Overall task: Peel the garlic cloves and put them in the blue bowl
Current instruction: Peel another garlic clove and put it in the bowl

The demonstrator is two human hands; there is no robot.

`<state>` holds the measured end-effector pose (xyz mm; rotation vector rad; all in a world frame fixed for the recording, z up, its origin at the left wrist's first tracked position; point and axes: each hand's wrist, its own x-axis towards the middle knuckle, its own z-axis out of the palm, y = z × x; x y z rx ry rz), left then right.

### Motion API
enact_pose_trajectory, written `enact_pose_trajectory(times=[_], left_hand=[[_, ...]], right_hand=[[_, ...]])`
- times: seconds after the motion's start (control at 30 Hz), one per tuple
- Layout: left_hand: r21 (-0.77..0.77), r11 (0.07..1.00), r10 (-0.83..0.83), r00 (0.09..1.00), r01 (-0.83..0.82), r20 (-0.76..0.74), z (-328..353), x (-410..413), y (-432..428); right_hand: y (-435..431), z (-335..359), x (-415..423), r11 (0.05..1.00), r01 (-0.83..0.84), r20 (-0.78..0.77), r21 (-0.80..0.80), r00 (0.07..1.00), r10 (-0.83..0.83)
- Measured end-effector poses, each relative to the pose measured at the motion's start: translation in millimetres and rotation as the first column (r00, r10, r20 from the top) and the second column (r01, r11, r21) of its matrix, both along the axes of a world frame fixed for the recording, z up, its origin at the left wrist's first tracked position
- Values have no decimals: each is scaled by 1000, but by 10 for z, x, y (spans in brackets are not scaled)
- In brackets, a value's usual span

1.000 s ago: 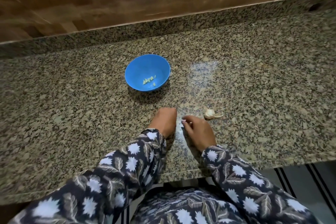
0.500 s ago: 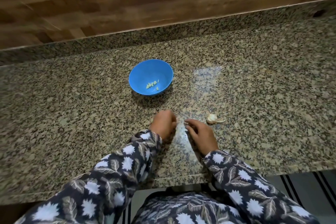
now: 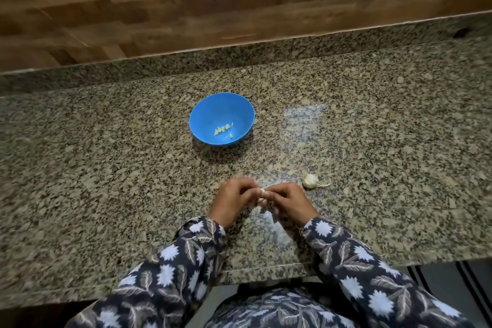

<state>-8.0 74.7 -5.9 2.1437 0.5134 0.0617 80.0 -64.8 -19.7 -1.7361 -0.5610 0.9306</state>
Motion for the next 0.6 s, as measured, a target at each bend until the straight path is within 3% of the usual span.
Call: enact_pose_trajectory(times=[0.1, 0.2, 0.33, 0.43, 0.5, 0.6], left_hand=[[130, 983, -136, 990, 129, 46, -20, -31, 36], [344, 898, -307, 951, 276, 41, -24, -23, 47], [459, 821, -368, 929, 340, -30, 29, 23, 25], [468, 789, -364, 916, 398, -167, -6, 23, 35], [433, 827, -310, 933, 360, -184, -26, 22, -2], [136, 978, -116, 959, 155, -260, -6, 74, -71]], right_hand=[[-2, -7, -5, 1000, -23, -13, 5, 1000, 23], [-14, -34, 8, 999, -34, 187, -30, 982, 39], [-3, -45, -10, 1000, -11, 318, -27, 948, 19], [6, -72, -65, 998, 57, 384, 21, 921, -61], [-3, -84, -84, 997, 66, 453, 27, 889, -71], [-12, -92, -68, 1000, 5, 609, -6, 793, 0]])
